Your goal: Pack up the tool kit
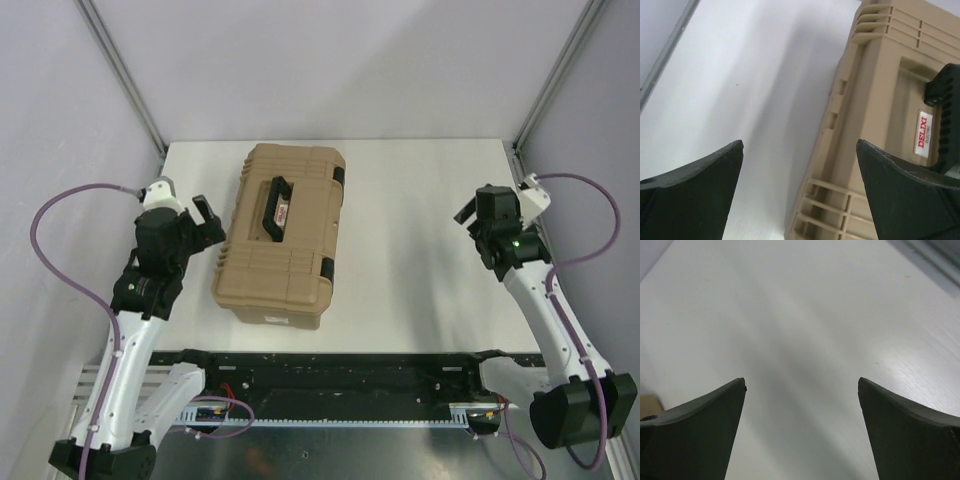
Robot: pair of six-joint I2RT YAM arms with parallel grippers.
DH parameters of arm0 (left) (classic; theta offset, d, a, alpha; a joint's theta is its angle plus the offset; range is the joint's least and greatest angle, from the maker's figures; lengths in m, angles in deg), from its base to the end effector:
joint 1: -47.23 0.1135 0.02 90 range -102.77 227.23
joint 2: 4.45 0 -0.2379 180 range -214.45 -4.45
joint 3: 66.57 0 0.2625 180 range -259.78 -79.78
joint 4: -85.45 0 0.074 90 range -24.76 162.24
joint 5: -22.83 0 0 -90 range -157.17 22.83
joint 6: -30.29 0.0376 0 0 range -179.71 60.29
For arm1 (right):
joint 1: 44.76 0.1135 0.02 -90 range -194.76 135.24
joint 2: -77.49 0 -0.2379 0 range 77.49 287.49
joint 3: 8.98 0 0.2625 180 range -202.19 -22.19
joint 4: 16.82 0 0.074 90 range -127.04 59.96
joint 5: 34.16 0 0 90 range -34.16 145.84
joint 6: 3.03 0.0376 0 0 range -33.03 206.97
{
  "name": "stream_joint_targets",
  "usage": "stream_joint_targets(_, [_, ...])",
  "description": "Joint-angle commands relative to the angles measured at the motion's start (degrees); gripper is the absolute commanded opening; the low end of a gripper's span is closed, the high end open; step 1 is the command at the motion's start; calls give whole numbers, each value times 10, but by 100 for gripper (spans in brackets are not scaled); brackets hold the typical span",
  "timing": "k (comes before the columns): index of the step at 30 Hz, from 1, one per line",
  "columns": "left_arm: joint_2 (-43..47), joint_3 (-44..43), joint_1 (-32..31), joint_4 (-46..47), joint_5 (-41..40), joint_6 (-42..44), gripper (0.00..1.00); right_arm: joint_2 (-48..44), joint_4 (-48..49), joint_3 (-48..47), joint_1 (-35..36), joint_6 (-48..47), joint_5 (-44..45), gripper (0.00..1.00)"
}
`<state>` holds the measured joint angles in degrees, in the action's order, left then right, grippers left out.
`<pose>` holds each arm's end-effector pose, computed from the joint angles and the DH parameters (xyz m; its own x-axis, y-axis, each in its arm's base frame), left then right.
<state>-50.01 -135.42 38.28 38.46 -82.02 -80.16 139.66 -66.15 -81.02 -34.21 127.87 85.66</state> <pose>0.1947 -0.0209 0.3428 -0.3436 -0.2878 -0.8939 -0.2150 0.9507 -0.2234 0.2491 0.0274 0.3011 -0.3291 0.5165 -0.7905 0.5743 0.7740 0.2666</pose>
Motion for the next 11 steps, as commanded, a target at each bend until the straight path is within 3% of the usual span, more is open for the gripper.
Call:
stream_joint_targets(1, [42, 12, 4, -28, -30, 38, 99, -56, -54, 21, -16, 24, 84, 99])
stream_joint_targets(11, [47, 22, 4, -46, -37, 54, 99, -88, -78, 35, -24, 37, 95, 99])
